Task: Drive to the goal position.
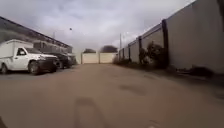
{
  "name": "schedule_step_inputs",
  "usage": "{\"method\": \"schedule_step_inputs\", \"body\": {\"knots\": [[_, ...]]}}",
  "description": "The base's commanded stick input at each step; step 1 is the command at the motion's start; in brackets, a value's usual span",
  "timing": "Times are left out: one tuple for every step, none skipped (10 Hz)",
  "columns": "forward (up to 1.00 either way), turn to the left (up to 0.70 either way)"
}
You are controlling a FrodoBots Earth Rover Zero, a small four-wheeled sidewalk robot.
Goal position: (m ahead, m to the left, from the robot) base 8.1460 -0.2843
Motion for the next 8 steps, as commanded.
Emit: {"method": "schedule_step_inputs", "body": {"knots": [[0.70, 0.16], [0.70, 0.16], [0.70, 0.16], [0.70, 0.17], [0.70, 0.12], [0.70, 0.12], [0.70, 0.11], [0.70, 0.11]]}}
